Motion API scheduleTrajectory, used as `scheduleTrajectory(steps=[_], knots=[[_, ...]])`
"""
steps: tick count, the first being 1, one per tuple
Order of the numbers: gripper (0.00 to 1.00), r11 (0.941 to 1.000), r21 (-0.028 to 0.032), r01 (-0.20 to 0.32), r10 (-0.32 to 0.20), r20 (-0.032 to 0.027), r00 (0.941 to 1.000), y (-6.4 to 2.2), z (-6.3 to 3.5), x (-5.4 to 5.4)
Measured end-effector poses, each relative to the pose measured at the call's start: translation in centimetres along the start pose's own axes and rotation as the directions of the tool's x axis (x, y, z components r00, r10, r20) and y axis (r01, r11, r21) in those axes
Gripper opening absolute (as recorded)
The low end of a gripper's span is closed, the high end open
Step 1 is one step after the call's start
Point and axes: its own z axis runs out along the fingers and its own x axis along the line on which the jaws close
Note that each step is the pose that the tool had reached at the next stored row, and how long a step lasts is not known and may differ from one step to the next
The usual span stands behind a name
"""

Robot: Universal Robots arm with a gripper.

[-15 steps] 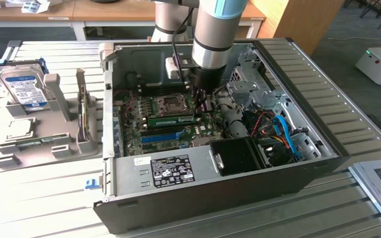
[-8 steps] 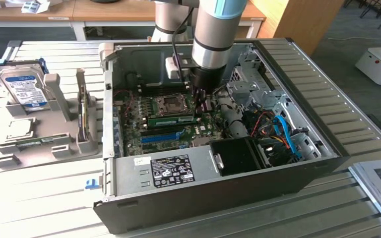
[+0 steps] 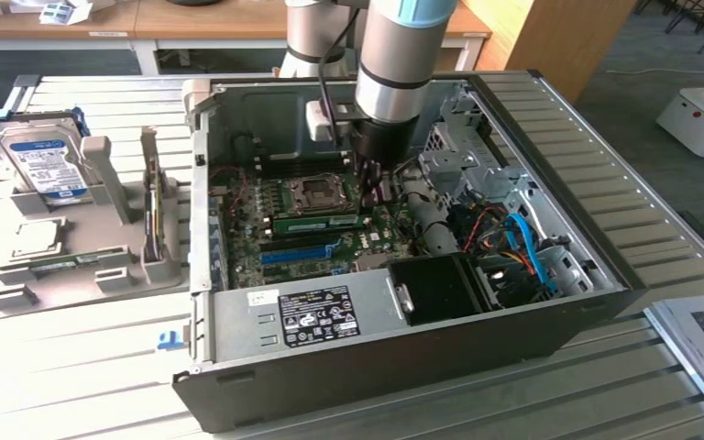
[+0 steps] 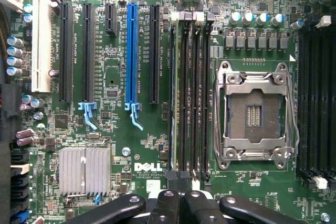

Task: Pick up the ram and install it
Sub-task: 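Press down the ram until it locks into place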

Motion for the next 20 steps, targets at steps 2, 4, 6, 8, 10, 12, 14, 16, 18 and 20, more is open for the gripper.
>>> scheduleTrajectory(steps=[2,4,6,8,10,12,14,16,18,20], knots=[[0.10,1.0000,-0.0013,0.000,0.000,0.0000,1.0000,0.00,-0.28,0.0],[0.10,1.0000,-0.0025,0.000,0.000,-0.0001,1.0000,0.00,-0.56,0.0],[0.10,1.0000,-0.0038,0.000,0.000,0.0000,1.0000,0.00,-0.85,0.0],[0.10,1.0000,-0.0047,0.000,0.000,-0.0001,1.0000,0.00,-1.06,0.0],[0.10,1.0000,-0.0052,0.000,0.000,-0.0001,1.0000,0.00,-1.21,0.0],[0.10,1.0000,-0.0055,0.000,0.000,0.0000,1.0000,0.00,-1.34,0.0],[0.10,1.0000,-0.0058,0.000,0.000,-0.0001,1.0000,0.01,-1.48,0.0],[0.10,1.0000,-0.0057,0.000,0.000,0.0001,1.0000,0.00,-1.49,0.0],[0.10,1.0000,-0.0057,0.000,0.000,0.0001,1.0000,0.00,-1.49,0.0],[0.10,1.0000,-0.0058,0.000,0.000,0.0000,1.0000,0.00,-1.49,0.0]])
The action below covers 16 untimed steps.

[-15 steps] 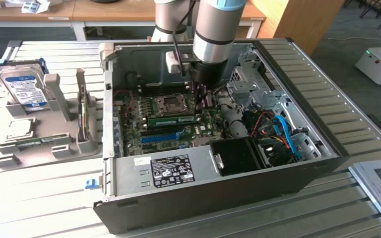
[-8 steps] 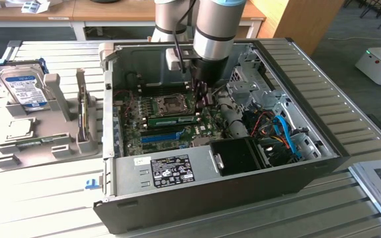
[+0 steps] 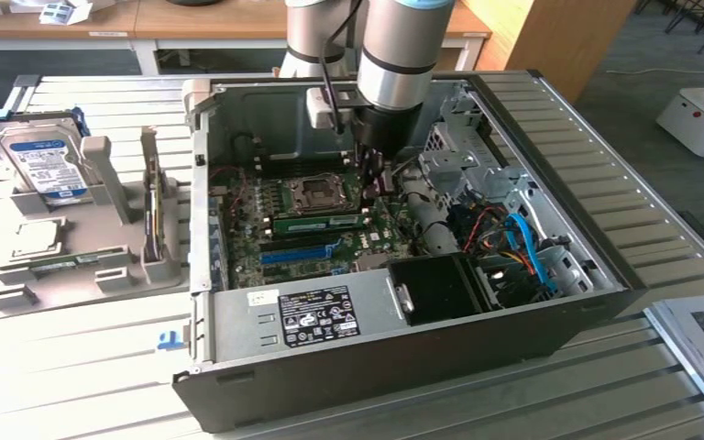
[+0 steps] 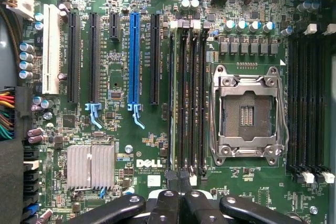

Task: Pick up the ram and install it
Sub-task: 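Press down the ram until it locks into place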

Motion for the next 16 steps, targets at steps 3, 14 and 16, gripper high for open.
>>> scheduleTrajectory(steps=[3,14,16], knots=[[0.10,1.0000,-0.0001,0.000,0.000,-0.0001,1.0000,0.19,0.00,0.0],[0.10,1.0000,0.0002,0.000,0.000,-0.0001,1.0000,2.83,0.05,0.0],[0.10,1.0000,0.0003,0.000,0.000,0.0000,1.0000,3.35,0.05,0.0]])
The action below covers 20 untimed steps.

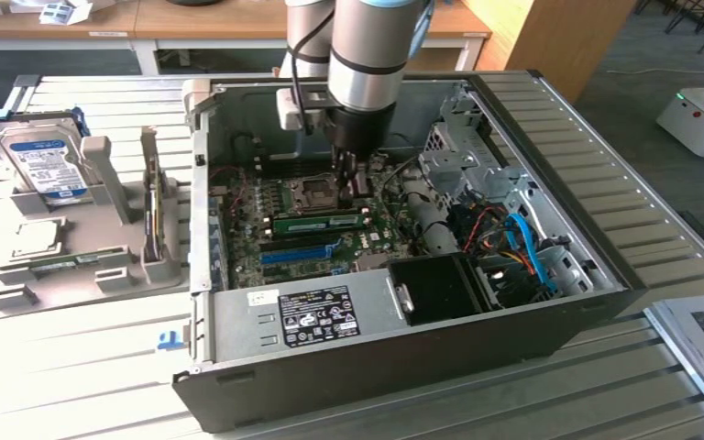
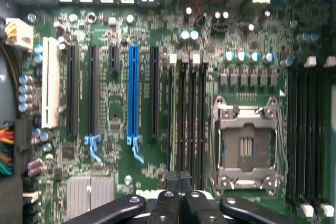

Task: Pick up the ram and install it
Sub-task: 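Press down the ram until it locks into place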

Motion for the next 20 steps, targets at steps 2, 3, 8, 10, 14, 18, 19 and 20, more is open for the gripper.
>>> scheduleTrajectory(steps=[2,3,8,10,14,18,19,20], knots=[[0.10,1.0000,0.0000,0.000,0.000,0.0000,1.0000,0.44,0.01,0.0],[0.10,1.0000,0.0000,0.000,0.000,0.0000,1.0000,0.63,0.01,0.0],[0.10,1.0000,0.0002,0.000,0.000,0.0000,1.0000,1.73,0.03,0.0],[0.10,1.0000,0.0003,0.000,0.000,0.0000,1.0000,2.23,0.03,0.0],[0.10,1.0000,0.0006,0.000,0.000,0.0000,1.0000,3.18,0.05,0.0],[0.10,1.0000,0.0011,0.000,0.000,0.0001,1.0000,4.11,0.07,0.0],[0.10,1.0000,0.0011,0.000,0.000,0.0000,1.0000,4.31,0.07,0.0],[0.10,1.0000,0.0011,0.000,0.000,0.0000,1.0000,4.49,0.07,0.1]])
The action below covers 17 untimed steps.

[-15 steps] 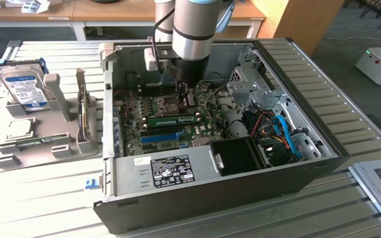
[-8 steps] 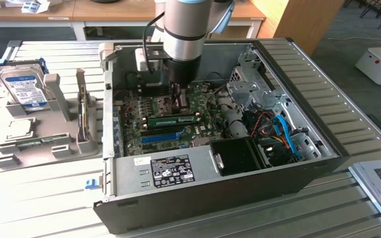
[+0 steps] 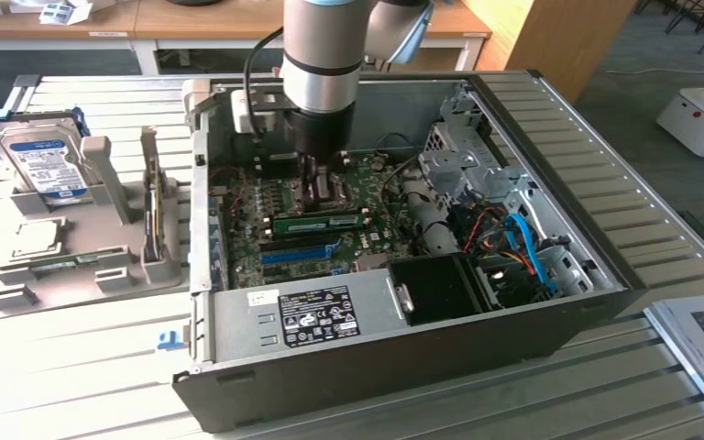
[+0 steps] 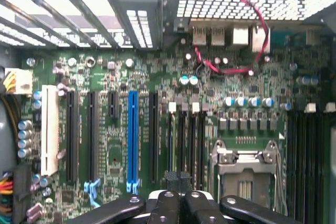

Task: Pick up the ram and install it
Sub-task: 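Press down the ram until it locks into place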

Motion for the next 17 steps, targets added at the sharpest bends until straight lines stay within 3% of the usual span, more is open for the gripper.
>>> scheduleTrajectory(steps=[3,17], knots=[[0.10,1.0000,0.0001,0.000,0.000,0.0002,1.0000,0.38,0.02,0.00],[0.10,1.0000,0.0001,0.000,0.000,0.0001,1.0000,0.63,0.03,0.01]])
